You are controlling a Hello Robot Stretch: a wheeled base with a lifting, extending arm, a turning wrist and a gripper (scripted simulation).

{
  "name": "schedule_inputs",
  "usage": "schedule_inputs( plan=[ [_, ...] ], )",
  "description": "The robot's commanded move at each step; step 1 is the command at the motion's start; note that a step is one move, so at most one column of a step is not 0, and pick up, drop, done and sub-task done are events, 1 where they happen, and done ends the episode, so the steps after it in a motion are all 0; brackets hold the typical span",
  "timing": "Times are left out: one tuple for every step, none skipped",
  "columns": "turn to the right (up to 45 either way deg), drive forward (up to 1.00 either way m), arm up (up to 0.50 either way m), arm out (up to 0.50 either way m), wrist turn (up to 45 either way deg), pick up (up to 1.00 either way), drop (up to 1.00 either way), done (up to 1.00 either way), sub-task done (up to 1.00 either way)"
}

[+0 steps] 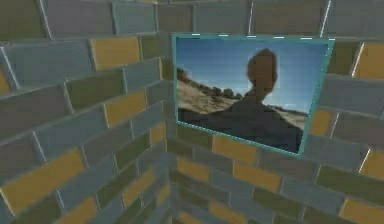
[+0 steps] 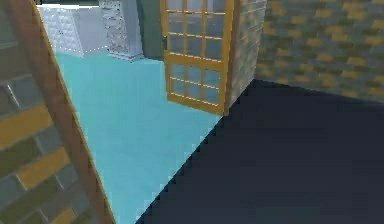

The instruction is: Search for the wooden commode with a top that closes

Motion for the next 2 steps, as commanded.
schedule_inputs(
  plan=[
    [45.0, 0.00, 0.00, 0.00, 0.0, 0.00, 0.00, 0.00, 0.00],
    [45.0, 0.00, 0.00, 0.00, 0.0, 0.00, 0.00, 0.00, 0.00]
  ],
)
